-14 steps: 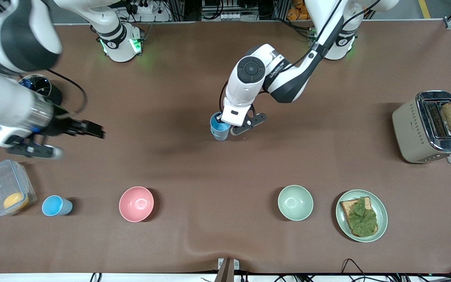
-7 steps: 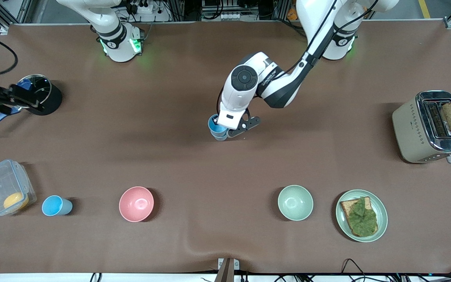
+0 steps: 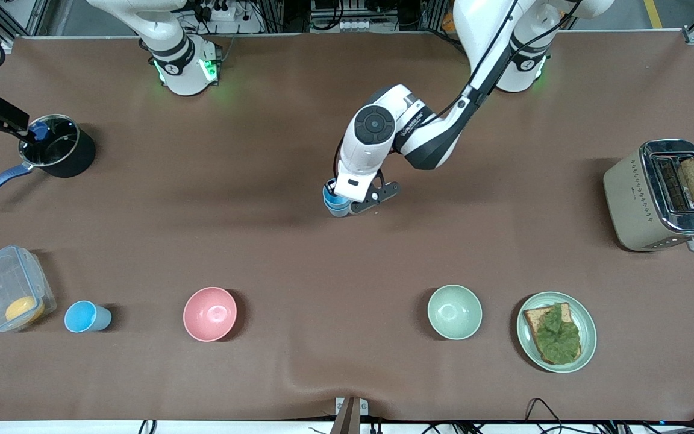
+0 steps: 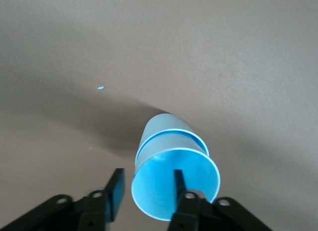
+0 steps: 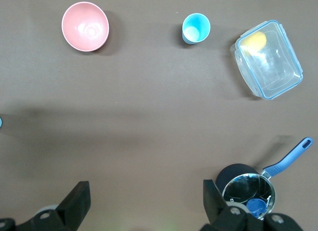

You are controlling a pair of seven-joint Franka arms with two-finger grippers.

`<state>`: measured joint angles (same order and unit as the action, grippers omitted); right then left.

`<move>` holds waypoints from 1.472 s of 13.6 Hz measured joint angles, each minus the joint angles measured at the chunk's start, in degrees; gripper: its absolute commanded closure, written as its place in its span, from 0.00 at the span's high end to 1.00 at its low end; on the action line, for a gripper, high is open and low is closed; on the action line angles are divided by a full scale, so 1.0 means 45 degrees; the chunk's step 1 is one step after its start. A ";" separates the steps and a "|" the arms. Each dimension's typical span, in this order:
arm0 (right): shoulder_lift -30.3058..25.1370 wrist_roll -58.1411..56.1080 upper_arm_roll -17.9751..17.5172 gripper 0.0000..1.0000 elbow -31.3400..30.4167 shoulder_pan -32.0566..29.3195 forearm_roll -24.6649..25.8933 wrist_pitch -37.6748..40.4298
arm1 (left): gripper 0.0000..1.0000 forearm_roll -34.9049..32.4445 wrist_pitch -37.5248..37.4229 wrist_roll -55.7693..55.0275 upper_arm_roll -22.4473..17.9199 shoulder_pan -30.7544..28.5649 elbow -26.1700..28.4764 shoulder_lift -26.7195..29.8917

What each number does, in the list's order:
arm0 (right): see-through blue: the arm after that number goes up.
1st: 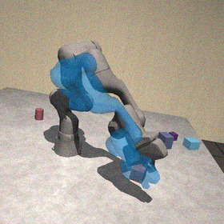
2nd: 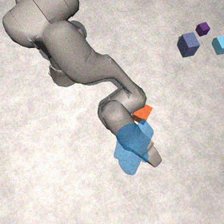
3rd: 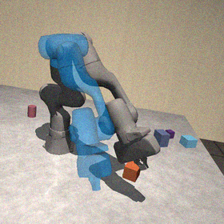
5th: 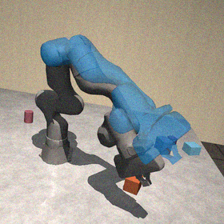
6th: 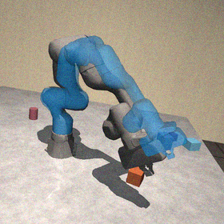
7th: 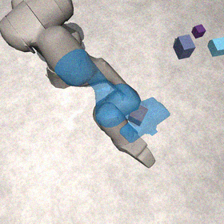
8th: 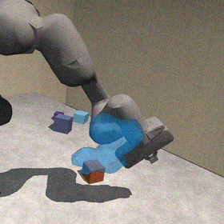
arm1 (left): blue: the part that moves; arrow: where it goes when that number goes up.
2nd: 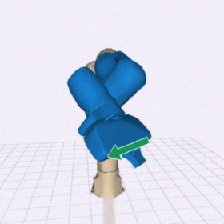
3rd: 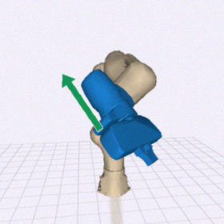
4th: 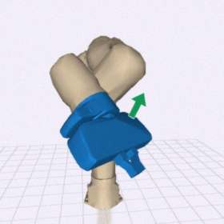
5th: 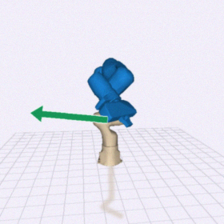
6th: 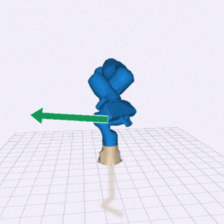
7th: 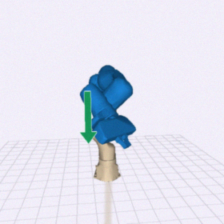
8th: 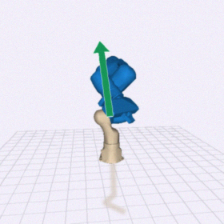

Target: Stack blue cups with both arms

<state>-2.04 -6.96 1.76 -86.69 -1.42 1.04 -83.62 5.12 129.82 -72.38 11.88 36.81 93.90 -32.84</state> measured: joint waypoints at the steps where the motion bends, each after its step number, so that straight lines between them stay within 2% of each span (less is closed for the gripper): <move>1: 0.0006 -0.0021 0.0001 1.00 -0.0002 0.0000 0.0007 0.0000 | 1.00 -0.0057 0.0014 0.0000 -0.0062 -0.0019 -0.0112 0.0061; 4: 0.0006 -0.0028 0.0046 1.00 -0.0001 -0.0013 0.0029 0.0000 | 1.00 -0.1320 -0.0742 0.0000 -0.0364 -0.0473 -0.0455 0.1070; 8: 0.0006 -0.0039 0.0101 1.00 0.0031 -0.0041 0.0031 0.0000 | 1.00 -0.1956 -0.3398 0.0786 -0.0505 -0.2558 -0.0518 0.3558; 11: 0.0006 -0.0040 0.0094 1.00 0.0061 -0.0041 0.0032 0.0000 | 1.00 -0.2000 -0.3989 0.3916 -0.0552 -0.4381 -0.0757 0.4469; 14: 0.0011 -0.0047 0.0052 1.00 0.0098 -0.0040 0.0031 0.0000 | 1.00 -0.1999 -0.5491 0.8083 -0.0564 -0.6042 -0.1332 0.4939; 20: 0.0155 -0.0048 -0.0136 1.00 0.0101 0.0086 0.0031 0.0000 | 1.00 -0.1999 -0.7181 1.1783 -0.0534 -0.7163 -0.1450 0.5943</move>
<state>-1.35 -7.18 1.15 -86.23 -1.03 1.18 -83.62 -3.88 97.51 -19.35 9.47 4.57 87.38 -6.09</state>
